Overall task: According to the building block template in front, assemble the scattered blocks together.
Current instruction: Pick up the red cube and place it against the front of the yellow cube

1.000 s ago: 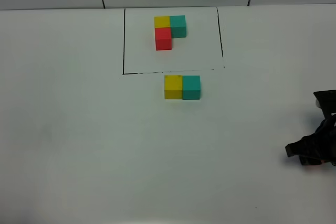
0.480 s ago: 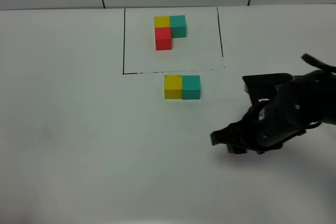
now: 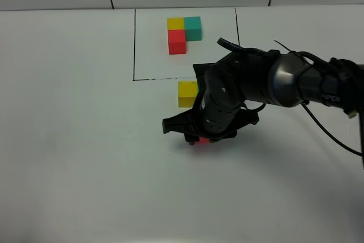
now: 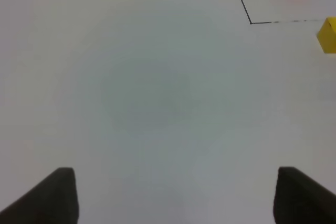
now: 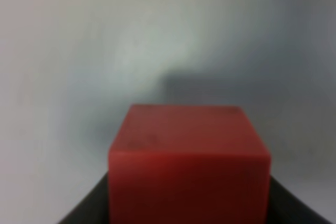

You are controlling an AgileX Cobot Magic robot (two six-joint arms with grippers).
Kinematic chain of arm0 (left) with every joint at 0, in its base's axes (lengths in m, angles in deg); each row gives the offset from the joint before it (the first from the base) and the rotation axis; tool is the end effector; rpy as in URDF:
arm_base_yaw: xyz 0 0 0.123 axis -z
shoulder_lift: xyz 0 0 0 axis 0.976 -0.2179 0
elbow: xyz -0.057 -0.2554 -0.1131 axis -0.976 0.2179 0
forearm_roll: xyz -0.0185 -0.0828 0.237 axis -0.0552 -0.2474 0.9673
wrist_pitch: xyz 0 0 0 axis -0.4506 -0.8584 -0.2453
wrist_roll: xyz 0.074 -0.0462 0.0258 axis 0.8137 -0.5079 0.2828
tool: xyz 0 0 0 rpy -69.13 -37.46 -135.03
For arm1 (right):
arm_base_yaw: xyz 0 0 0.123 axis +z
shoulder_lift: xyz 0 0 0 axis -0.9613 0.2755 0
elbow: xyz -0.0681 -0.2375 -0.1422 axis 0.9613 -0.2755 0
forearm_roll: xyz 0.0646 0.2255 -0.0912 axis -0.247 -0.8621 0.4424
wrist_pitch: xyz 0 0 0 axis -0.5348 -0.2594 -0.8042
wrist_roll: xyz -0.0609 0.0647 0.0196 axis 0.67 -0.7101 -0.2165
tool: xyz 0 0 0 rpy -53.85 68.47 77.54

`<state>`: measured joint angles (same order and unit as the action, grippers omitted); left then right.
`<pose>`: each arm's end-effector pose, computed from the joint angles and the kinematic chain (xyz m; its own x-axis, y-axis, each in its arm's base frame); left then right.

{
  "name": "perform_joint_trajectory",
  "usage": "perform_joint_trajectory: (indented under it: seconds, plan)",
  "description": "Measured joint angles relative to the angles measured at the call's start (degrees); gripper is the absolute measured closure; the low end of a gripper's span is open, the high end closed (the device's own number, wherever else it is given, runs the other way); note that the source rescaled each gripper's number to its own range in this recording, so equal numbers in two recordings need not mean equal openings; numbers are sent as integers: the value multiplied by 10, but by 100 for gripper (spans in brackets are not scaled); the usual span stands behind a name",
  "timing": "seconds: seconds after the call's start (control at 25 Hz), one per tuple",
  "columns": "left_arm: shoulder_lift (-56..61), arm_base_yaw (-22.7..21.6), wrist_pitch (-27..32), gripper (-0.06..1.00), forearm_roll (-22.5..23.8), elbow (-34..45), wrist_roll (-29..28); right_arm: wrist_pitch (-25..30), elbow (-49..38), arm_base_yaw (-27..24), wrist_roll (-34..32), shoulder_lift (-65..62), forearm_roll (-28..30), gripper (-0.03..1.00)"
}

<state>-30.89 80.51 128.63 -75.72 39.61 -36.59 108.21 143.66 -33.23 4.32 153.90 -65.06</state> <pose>-0.0053 -0.0002 0.2806 -0.4260 0.0066 -0.9047 0.0519 0.9985 -0.0172 0.2997 0.2603 0.1399 -0.9750 -0.0929 -0.2019 -0.1256 0.9797 0.1560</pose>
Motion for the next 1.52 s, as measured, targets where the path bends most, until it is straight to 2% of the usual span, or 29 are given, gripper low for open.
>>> perform_joint_trajectory:
  seconds: [0.28, 0.6, 1.24, 1.52]
  plan:
    - [0, 0, 0, 16, 0, 0, 0, 9, 76, 1, -13, 56, -11, 96]
    - [0, 0, 0, 16, 0, 0, 0, 51, 149, 1, -33, 114, 9, 96]
    - [0, 0, 0, 16, 0, 0, 0, 52, 163, 1, -52, 131, 20, 96]
    - [0, 0, 0, 16, 0, 0, 0, 49, 167, 2, -92, 135, 45, 96]
